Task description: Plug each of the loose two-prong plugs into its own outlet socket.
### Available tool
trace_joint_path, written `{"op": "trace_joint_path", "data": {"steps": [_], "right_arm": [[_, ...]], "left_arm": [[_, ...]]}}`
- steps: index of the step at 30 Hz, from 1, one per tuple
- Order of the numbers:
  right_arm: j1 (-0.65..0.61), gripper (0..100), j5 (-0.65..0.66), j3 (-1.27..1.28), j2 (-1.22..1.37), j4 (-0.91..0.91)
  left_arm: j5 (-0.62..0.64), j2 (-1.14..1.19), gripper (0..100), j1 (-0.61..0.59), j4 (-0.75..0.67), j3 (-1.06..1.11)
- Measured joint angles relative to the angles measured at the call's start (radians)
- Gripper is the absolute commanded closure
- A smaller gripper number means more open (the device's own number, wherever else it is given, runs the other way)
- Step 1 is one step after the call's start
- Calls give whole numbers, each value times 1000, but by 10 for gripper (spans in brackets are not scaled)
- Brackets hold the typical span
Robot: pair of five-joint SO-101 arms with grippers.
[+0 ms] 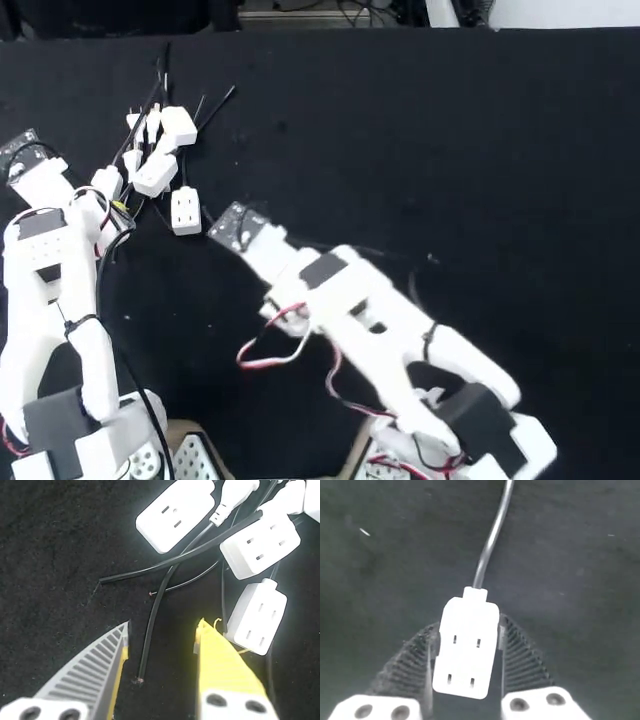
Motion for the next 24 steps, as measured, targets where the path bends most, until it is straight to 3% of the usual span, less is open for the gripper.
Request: {"op": "trace_joint_path", "data": {"steps": [3, 11, 24], "right_arm": [[63, 988, 100, 0, -40, 9], [193, 988, 78, 20, -249, 9], [-98, 985, 522, 396, -577, 15]], "left_arm": [[0, 0, 787, 0, 0, 0], [0, 0, 787, 0, 0, 0], [0, 0, 787, 0, 0, 0]]}}
